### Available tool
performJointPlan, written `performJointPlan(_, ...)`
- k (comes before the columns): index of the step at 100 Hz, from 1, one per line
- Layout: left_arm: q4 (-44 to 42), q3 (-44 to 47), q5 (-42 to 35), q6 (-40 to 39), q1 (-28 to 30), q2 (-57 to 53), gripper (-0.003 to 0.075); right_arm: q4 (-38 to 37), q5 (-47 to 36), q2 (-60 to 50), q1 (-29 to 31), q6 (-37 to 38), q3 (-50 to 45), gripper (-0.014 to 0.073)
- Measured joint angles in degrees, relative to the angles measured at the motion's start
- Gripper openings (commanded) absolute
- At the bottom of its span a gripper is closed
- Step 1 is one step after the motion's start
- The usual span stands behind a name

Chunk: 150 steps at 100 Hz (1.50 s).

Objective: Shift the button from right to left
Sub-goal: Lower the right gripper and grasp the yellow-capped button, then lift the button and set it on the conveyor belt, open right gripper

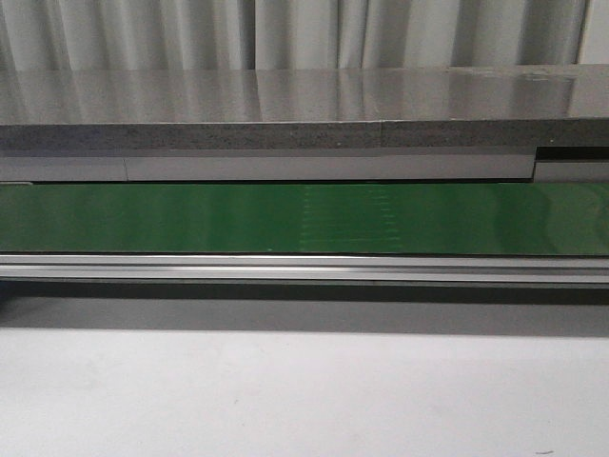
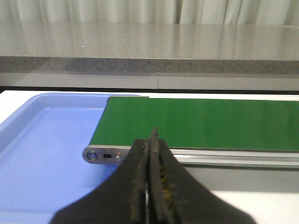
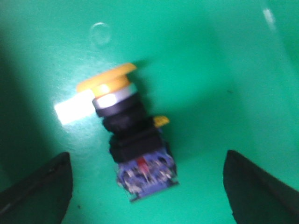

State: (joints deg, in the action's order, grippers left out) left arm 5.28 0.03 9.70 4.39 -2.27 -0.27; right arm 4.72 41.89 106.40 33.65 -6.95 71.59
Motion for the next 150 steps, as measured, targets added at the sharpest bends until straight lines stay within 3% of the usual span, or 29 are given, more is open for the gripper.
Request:
performJointPlan(28, 0.00, 0.00, 0.00, 0.00, 0.00, 0.00, -0.0020, 0.37, 0.71, 7.50, -1.76, -0.24, 3.96, 0.0620)
performJointPlan(35, 0.00, 0.00, 0.00, 0.00, 0.00, 0.00, -0.0020, 0.27, 0.96, 7.97, -2.05, -0.24, 4.55, 0.0539)
performJointPlan(52, 0.00, 0.00, 0.00, 0.00, 0.00, 0.00, -0.0020, -0.07, 1.07, 8.50, -2.05, -0.35, 5.00, 0.0238)
performJointPlan(61, 0.00, 0.00, 0.00, 0.00, 0.00, 0.00, -0.0020, -0.07, 1.07, 8.50, -2.05, -0.35, 5.09, 0.0157)
performJointPlan(84, 0.00, 0.00, 0.00, 0.00, 0.00, 0.00, -0.0020, 1.31, 1.91, 6.60, -2.19, -0.35, 4.85, 0.0151)
performJointPlan(108, 0.00, 0.00, 0.00, 0.00, 0.00, 0.00, -0.0020, 2.18, 7.74, -4.22, -3.77, -0.35, 4.76, 0.0151)
performJointPlan(128, 0.00, 0.00, 0.00, 0.00, 0.00, 0.00, -0.0020, 2.18, 13.65, -10.92, -8.49, 0.23, 4.25, 0.0151)
performJointPlan(150, 0.00, 0.00, 0.00, 0.00, 0.00, 0.00, -0.0020, 2.80, 13.51, -12.37, -15.12, 2.27, 0.36, 0.0151)
